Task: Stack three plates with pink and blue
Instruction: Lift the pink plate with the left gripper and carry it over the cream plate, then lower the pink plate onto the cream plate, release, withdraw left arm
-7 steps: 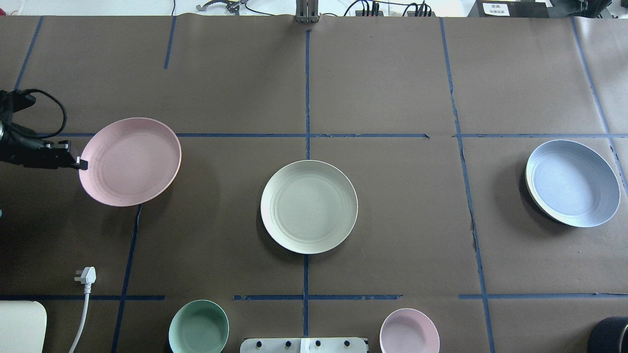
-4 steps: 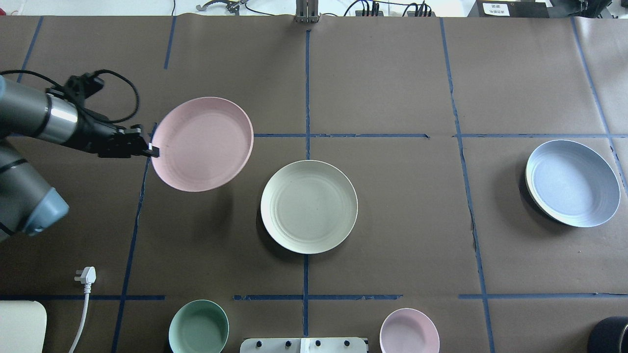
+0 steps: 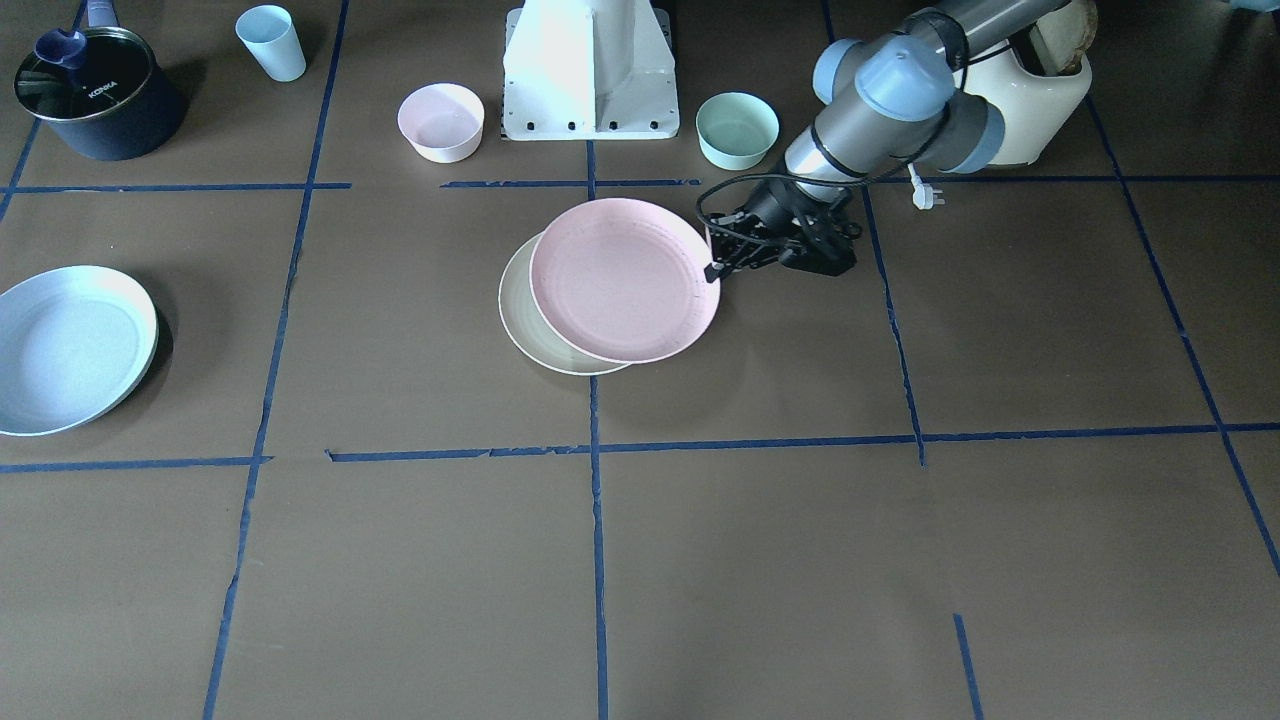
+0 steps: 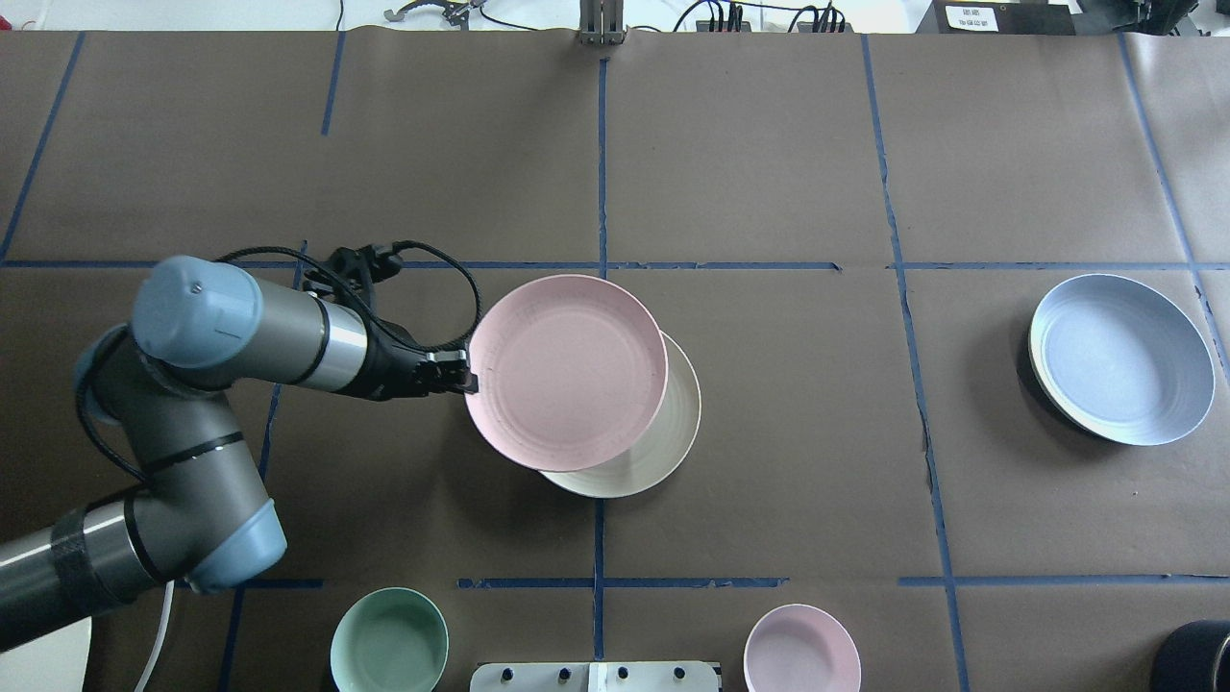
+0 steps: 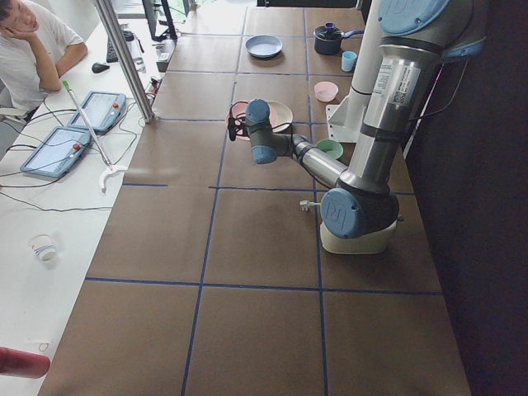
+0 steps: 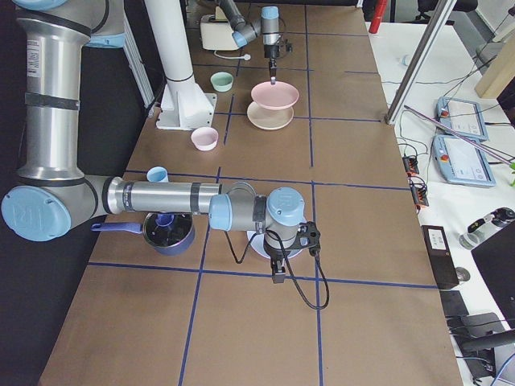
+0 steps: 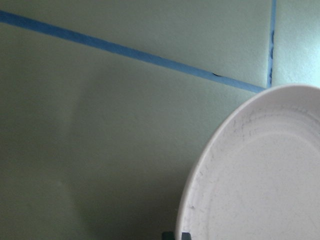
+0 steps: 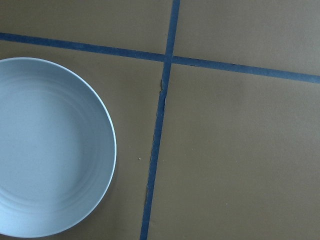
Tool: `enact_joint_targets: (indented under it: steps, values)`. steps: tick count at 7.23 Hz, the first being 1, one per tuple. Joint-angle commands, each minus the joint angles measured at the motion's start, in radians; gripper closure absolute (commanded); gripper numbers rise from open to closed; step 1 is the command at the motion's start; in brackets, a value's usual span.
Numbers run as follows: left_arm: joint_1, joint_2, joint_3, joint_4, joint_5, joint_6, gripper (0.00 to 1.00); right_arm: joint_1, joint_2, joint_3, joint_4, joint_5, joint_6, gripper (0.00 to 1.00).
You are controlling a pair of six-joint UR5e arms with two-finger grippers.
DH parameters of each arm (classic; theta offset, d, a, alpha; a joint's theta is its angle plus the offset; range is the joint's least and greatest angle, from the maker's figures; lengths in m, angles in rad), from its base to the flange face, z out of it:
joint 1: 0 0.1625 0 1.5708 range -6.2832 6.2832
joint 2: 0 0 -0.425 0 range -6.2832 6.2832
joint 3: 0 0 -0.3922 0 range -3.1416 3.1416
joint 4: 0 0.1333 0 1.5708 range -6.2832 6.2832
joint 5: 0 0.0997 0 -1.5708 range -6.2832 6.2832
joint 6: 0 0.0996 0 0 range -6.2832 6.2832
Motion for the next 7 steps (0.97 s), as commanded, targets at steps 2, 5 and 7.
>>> enact_joint_targets:
  steps: [2, 5, 7]
  values:
    - [0.066, -0.060, 0.018, 0.101, 0.052, 0.000, 1.00, 0.000, 0.001, -0.001, 0.000, 0.000, 0.000, 0.00]
    - [0.062, -0.057, 0.019, 0.103, 0.052, 0.001, 0.94, 0.000, 0.001, -0.001, 0.000, 0.000, 0.000, 0.00]
    - [0.060, -0.055, 0.021, 0.104, 0.051, 0.018, 0.00, 0.000, 0.003, -0.001, 0.001, 0.000, 0.000, 0.00]
